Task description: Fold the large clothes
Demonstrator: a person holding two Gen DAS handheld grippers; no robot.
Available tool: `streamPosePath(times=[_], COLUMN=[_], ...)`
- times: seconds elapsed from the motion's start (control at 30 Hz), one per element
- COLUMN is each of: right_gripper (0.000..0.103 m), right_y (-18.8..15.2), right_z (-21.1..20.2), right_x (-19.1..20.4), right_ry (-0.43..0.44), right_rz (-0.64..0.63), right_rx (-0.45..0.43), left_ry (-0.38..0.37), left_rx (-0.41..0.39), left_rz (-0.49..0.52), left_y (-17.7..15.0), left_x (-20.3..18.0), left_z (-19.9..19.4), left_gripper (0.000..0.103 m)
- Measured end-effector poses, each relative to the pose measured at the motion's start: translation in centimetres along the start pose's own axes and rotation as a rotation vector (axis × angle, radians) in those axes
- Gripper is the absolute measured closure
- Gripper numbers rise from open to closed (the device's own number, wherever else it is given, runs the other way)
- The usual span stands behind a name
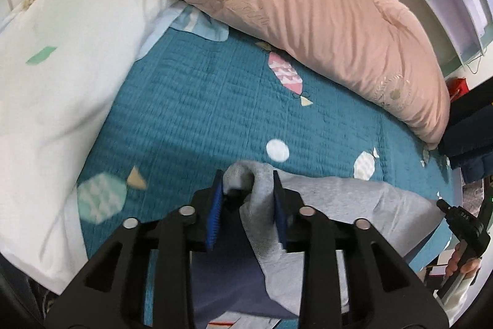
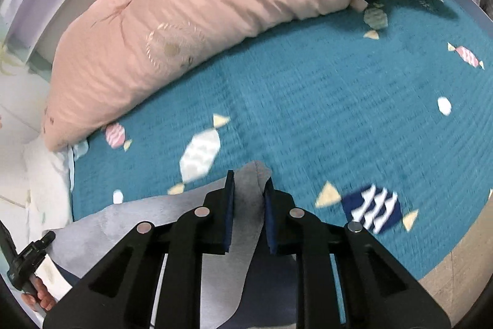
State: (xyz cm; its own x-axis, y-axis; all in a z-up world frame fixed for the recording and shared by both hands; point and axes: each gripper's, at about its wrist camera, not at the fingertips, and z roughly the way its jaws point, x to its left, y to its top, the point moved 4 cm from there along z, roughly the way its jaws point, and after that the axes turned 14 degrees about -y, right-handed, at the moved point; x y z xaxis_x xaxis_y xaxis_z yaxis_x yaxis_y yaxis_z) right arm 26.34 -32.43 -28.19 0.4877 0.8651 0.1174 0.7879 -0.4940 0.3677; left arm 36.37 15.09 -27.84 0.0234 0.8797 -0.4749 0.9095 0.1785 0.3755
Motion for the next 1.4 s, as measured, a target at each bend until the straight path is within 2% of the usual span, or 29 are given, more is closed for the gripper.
streamPosePath(times=[0.03, 0.07, 0.1, 0.13, 0.17, 0.2, 0.3, 0.4, 0.57, 0.9, 1.03, 1.07, 1.17, 1.23, 1.3, 1.33, 1.4], right_gripper=[0.075, 0.055, 0.039, 0.016, 0.014, 0.014, 0.014, 0.014, 0.014, 0.014, 0.015, 0.020, 0.028, 0.033, 0.043, 0.050, 0.074], right_y=[0.9, 1.6, 2.0, 2.2, 2.2, 2.0, 0.6, -1.6, -5.9, -14.7, -16.7, -16.8, -16.6, -16.1, -15.6, -15.4, -15.0], right_z=[0.2, -0.3, -1.1, -1.7, -2.8, -3.5, -3.6, -3.6, -2.8, 2.6, 5.2, 5.6, 6.8, 6.9, 7.1, 7.2, 7.3], right_x=[0.1, 0.0, -0.1, -0.1, -0.1, 0.0, 0.4, 0.3, -0.3, -3.2, -4.2, -4.5, -4.8, -4.8, -4.5, -4.4, -4.2], right_ry=[-0.004, -0.016, -0.032, -0.045, -0.068, -0.084, -0.091, -0.122, -0.140, -0.136, -0.056, -0.039, -0.017, -0.027, 0.006, 0.028, 0.023], right_rz=[0.007, 0.026, 0.036, 0.036, 0.033, 0.019, -0.045, -0.086, -0.110, -0.049, 0.039, 0.067, 0.120, 0.123, 0.138, 0.148, 0.152], right_rx=[0.005, -0.027, -0.076, -0.111, -0.167, -0.195, -0.169, -0.164, -0.109, 0.103, 0.192, 0.201, 0.217, 0.195, 0.188, 0.193, 0.203], left_ry=[0.036, 0.087, 0.079, 0.048, 0.030, 0.036, 0.081, 0.084, 0.098, 0.102, 0.067, 0.056, 0.089, 0.071, 0.106, 0.117, 0.118], left_rx=[-0.011, -0.057, -0.080, -0.089, -0.083, -0.078, -0.059, -0.041, 0.022, 0.174, 0.206, 0.206, 0.214, 0.208, 0.199, 0.204, 0.194], left_rz=[-0.014, -0.033, -0.035, -0.030, -0.022, -0.013, 0.024, 0.020, 0.025, -0.023, -0.099, -0.122, -0.160, -0.171, -0.167, -0.161, -0.159], left_y=[0.5, 1.2, 1.4, 1.4, 1.2, 0.9, -0.6, -2.4, -7.0, -16.2, -17.9, -18.0, -17.7, -17.2, -16.9, -16.7, -16.5], left_x=[0.2, 0.4, 0.4, 0.1, -0.1, -0.2, -0.1, 0.4, 1.7, 4.6, 5.9, 6.3, 7.2, 7.1, 7.2, 7.1, 6.9], left_z=[0.1, -0.4, -0.7, -1.1, -1.4, -1.5, -1.5, -1.5, -0.9, 2.5, 4.0, 4.4, 5.4, 6.0, 6.4, 6.6, 6.6], left_gripper=[0.054, 0.042, 0.034, 0.031, 0.029, 0.029, 0.029, 0.029, 0.029, 0.029, 0.029, 0.029, 0.030, 0.038, 0.051, 0.053, 0.069])
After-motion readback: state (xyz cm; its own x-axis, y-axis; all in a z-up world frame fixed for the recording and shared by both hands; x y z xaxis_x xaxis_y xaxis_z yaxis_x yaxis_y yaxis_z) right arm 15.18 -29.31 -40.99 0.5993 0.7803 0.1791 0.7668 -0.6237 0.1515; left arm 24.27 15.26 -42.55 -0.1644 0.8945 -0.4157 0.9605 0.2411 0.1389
